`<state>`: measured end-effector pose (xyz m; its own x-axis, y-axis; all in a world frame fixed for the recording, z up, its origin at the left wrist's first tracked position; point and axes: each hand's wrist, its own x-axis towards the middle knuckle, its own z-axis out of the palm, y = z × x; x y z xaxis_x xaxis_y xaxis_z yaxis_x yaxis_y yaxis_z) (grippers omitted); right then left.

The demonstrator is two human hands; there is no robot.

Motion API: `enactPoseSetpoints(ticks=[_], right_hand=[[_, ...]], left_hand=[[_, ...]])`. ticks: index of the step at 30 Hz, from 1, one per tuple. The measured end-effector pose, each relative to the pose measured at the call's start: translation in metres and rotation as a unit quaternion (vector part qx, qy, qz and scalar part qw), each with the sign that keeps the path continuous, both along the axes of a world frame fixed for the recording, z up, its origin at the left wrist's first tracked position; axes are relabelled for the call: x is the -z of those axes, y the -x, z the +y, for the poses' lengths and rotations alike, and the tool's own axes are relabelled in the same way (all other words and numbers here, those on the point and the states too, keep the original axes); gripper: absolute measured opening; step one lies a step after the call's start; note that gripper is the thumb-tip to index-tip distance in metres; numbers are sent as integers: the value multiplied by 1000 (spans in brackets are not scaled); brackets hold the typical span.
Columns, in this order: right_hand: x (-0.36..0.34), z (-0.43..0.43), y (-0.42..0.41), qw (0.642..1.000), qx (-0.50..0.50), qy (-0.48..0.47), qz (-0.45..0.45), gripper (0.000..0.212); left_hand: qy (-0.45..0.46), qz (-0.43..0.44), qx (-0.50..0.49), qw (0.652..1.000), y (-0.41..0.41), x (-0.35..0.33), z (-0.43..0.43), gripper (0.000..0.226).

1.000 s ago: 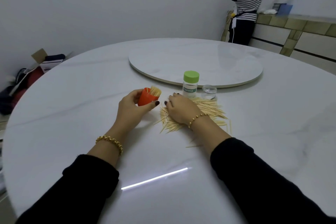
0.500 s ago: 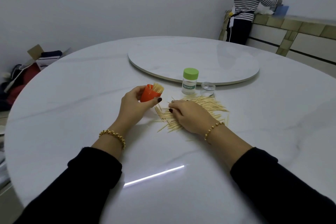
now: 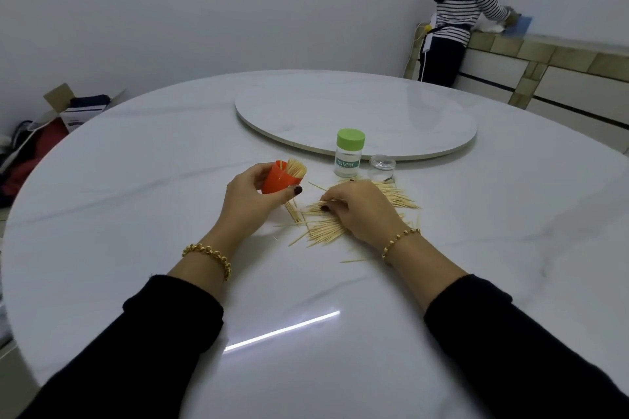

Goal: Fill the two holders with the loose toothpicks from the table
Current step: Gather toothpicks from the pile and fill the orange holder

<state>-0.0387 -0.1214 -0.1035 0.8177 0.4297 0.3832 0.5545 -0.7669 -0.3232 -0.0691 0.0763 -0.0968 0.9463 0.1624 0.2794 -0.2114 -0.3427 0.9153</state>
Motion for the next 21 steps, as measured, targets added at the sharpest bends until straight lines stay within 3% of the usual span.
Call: enactPoseSetpoints(ticks=[7,13,18,21], right_hand=[[-5,-14,7,990,24,-138,-16,14],[-9,-28,17,952,35,-304,27,15],[-15,-41,28,930,29,-366,17,26],[-17,-49,30,915,42,-400,28,22]], left_hand=[[-16,0,2,1000,2,1,-7,61],[-26,-7,29,999,9,1,-24,56],[-33,-13,54,998,15,4,-42,52],[-42,-12,63,997,18,5,-54,57]])
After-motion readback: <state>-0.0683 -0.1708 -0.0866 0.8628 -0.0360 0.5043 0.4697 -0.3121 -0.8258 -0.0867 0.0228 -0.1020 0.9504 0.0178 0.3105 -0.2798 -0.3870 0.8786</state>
